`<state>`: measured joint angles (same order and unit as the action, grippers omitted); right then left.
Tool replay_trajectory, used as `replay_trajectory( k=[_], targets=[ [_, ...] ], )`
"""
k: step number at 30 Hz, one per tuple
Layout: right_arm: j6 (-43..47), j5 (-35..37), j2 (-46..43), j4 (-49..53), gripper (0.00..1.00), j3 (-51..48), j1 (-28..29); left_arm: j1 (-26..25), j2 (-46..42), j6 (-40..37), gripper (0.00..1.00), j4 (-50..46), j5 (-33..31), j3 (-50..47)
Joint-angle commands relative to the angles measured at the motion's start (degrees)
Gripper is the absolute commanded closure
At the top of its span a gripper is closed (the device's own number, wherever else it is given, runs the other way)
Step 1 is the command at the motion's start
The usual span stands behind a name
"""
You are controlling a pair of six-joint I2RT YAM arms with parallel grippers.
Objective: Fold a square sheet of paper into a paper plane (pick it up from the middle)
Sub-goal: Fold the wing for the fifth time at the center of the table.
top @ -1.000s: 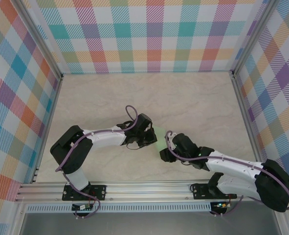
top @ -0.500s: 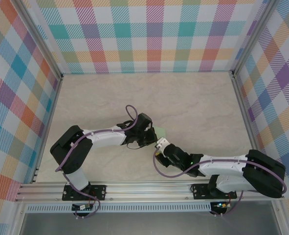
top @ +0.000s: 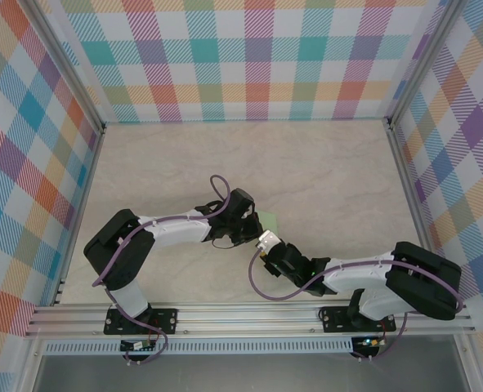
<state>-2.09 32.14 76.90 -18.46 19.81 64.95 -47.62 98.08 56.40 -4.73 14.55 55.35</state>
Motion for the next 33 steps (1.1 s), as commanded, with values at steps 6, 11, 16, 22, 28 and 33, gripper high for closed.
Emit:
replay_trajectory(
  k=[6, 11, 16, 22, 28, 33],
  targets=[
    [-1.08, 2.05, 1.85, -1.71, 0.71, 0.89, 0.42, -0.19, -1.59, 0.55, 1.00, -1.15, 0.98, 1.62],
    [-1.68, 1.96, 0.99, -1.32, 0.70, 0.75, 0.40, -0.26, -1.50, 0.55, 1.00, -1.47, 0.84, 1.81],
    [-2.65, 2.03, 0.18, -1.07, 0.72, 0.58, 0.38, -0.22, -1.32, 0.55, 1.00, -1.69, 0.61, 1.77],
    [-4.94, 3.00, 0.62, -0.11, 0.84, 0.49, 0.37, -0.25, -1.22, 0.81, 0.98, -1.67, 0.57, 1.87],
    [-9.78, 3.31, 0.25, 1.41, 0.93, 0.32, -0.15, -0.21, -2.09, 0.62, 0.83, -2.74, -0.38, 2.36],
    [-13.26, -2.41, -0.70, 2.51, 0.94, 0.29, -2.79, -0.20, -4.14, -0.09, 0.54, -5.04, -2.50, 2.60]
  ],
)
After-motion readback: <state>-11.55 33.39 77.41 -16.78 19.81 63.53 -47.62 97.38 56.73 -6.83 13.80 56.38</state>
